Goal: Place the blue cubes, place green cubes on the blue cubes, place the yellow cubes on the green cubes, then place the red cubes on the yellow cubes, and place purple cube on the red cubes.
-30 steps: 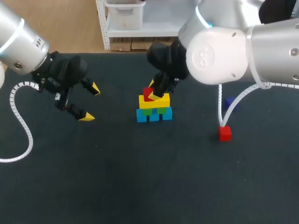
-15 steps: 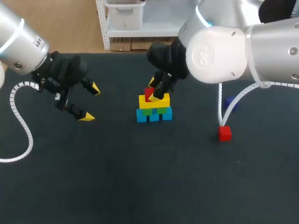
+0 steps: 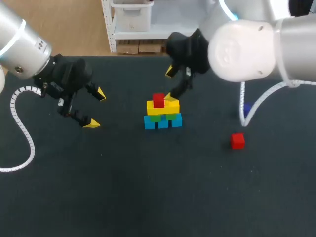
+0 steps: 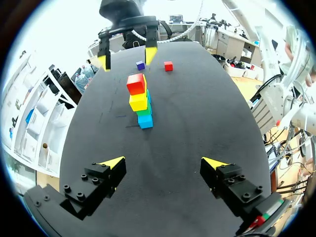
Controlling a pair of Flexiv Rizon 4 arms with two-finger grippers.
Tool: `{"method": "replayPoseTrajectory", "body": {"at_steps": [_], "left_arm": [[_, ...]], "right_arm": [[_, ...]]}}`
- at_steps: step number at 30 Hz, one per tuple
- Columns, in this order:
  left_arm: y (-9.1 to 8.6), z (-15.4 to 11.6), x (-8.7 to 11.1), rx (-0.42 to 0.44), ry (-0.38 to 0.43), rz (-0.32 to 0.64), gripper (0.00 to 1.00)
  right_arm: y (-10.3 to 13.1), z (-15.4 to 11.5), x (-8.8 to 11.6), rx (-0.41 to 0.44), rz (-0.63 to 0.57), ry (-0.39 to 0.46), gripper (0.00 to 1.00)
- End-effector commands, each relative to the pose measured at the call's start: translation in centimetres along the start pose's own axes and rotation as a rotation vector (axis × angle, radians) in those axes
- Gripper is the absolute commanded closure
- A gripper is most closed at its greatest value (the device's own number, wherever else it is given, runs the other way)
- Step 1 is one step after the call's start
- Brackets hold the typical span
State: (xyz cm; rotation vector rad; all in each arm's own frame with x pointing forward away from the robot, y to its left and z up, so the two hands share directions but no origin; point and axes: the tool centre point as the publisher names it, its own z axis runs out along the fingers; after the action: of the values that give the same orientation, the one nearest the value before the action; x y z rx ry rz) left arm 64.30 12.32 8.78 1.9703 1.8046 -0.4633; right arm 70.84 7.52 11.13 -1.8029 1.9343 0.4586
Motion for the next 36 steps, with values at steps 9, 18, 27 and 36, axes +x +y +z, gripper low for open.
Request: {"method": "replayPoseTrajectory", "body": {"at_steps": [9,18,27,36], "left_arm": [[-0.1,0.0,0.1,-0.002,-0.003,0.003,0.00],[-0.1,0.0,0.1,-0.002,-0.003,0.003,0.00],[-0.1,0.0,0.1,-0.002,-0.003,0.003,0.00],[-0.1,0.0,0.1,-0.002,-0.003,0.003,0.00]], "right_arm": [[3.3,-7.5,5.8,0.061,-0.020,-0.007,0.00],[7.2,-9.4,10.8,0.056,-0.020,0.016,0.00],[10.1,-9.3,14.6,0.027,-0.023,0.036,0.00],[11.1,-8.1,18.2,0.018,-0.035,0.047,0.00]]}}
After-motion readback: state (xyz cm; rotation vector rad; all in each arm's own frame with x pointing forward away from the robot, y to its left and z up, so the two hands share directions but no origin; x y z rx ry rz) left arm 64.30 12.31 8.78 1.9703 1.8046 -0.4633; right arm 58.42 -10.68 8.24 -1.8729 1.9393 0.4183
